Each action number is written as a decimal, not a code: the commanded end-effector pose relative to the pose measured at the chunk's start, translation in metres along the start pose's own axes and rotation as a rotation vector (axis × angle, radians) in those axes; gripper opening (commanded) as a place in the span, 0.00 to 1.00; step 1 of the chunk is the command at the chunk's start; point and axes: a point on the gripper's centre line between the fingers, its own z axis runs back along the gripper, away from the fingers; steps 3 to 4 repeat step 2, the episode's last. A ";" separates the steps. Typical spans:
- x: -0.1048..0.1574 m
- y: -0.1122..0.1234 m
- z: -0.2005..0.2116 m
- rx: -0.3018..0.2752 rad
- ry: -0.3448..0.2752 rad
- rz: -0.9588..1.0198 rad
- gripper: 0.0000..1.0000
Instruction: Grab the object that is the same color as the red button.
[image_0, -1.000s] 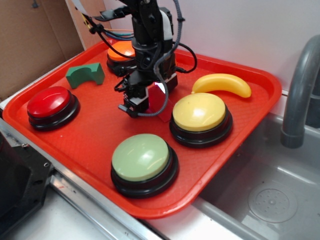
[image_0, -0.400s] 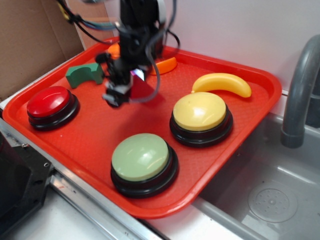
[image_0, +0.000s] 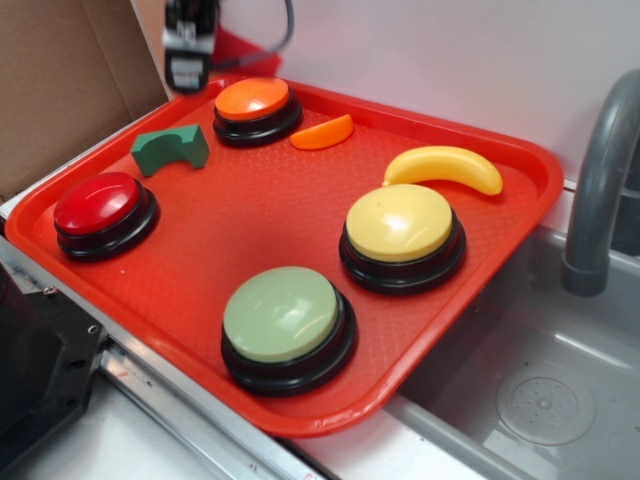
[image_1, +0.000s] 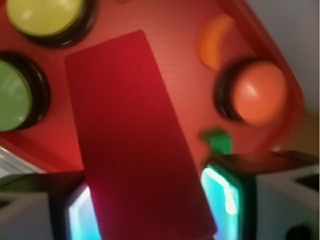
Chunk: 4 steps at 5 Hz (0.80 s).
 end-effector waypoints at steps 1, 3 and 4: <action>0.007 -0.036 0.045 -0.170 -0.003 0.466 0.00; 0.002 -0.036 0.041 -0.209 -0.048 0.503 0.00; 0.002 -0.036 0.041 -0.209 -0.048 0.503 0.00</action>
